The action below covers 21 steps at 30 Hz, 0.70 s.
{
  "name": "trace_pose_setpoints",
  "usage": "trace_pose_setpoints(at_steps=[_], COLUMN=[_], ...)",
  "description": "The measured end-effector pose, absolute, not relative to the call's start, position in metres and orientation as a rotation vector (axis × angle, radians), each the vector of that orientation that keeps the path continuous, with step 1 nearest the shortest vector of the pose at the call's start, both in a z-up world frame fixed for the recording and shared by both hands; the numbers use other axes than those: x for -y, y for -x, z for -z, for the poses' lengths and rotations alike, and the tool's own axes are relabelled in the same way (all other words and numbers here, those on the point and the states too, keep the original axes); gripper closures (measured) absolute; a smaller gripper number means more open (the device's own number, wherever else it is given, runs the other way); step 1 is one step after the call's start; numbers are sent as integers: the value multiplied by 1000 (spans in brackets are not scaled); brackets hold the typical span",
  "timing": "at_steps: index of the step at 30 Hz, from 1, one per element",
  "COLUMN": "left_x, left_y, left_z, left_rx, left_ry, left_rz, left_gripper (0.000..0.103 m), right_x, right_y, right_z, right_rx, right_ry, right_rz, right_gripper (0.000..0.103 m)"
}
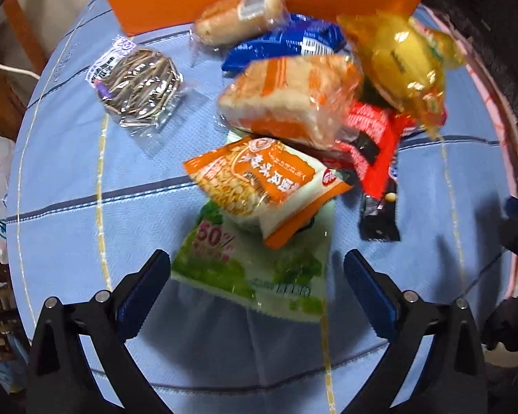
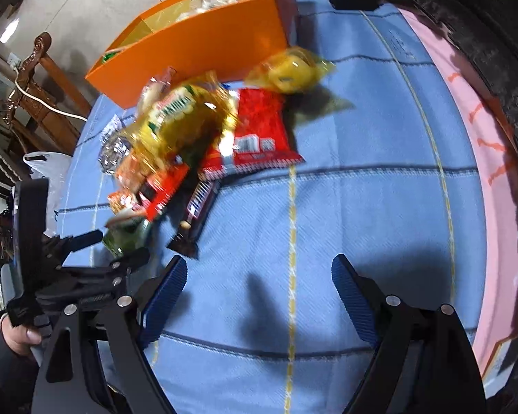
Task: Organize snacks
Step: 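Grasp the green snack bag with left tool while right tool grasps yellow bread bag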
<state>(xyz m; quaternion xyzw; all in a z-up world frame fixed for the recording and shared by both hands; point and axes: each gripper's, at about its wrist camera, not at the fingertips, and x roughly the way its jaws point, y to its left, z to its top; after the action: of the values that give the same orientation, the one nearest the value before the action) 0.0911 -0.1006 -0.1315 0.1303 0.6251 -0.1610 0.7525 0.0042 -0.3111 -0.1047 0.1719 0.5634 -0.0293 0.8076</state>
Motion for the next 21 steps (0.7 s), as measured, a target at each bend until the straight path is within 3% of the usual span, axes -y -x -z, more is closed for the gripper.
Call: trace_pose_setpoints(at_steps=[7, 14, 21], left_x=[86, 53, 32], left_y=[-93, -82, -72], left_z=[122, 87, 65], left_rx=[-1337, -1293, -1256], left_ry=[-246, -195, -166], left_rz=[323, 332, 322], left_gripper=[46, 48, 48], right_x=[317, 300, 292], right_y=[4, -25, -86], right_z=[103, 90, 83], right_rx=[-1201, -1159, -1107], right_ry=[-366, -371, -572], right_rz=[64, -22, -48], right_gripper=[17, 17, 17])
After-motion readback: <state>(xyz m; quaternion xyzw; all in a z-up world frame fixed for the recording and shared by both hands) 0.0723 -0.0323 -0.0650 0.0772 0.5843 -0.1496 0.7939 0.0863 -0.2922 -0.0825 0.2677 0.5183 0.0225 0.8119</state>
